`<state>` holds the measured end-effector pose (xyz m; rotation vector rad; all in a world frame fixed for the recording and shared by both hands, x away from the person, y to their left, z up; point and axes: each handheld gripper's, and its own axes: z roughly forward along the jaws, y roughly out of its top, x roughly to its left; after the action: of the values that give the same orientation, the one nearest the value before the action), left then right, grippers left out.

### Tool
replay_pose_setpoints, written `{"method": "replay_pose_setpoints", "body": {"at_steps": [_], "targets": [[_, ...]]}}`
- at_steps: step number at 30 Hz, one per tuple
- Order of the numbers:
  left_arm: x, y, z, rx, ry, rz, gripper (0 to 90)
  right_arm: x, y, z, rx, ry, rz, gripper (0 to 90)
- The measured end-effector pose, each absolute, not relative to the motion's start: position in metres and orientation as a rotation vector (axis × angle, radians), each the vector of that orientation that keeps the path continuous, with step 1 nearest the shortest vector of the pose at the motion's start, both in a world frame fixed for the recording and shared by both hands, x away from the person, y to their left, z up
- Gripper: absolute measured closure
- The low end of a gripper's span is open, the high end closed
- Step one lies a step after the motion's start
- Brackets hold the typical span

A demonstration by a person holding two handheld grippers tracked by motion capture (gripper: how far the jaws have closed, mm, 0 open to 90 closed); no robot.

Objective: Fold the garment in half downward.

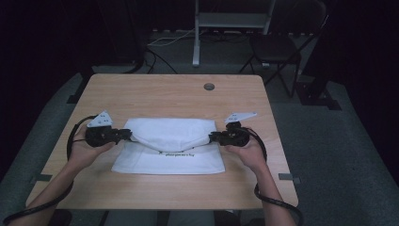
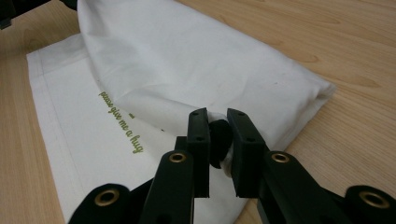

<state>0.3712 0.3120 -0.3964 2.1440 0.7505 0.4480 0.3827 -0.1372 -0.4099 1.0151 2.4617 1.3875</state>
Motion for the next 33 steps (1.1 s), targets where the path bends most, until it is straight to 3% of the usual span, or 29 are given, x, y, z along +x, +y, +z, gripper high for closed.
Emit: {"method": "replay_pose_setpoints", "body": {"at_steps": [33], "targets": [[0.357, 0.313, -0.399, 2.160, 0.717, 0.471, 81.7, 0.372, -0.139, -0.412, 0.996, 2.470, 1.377, 79.9]]}}
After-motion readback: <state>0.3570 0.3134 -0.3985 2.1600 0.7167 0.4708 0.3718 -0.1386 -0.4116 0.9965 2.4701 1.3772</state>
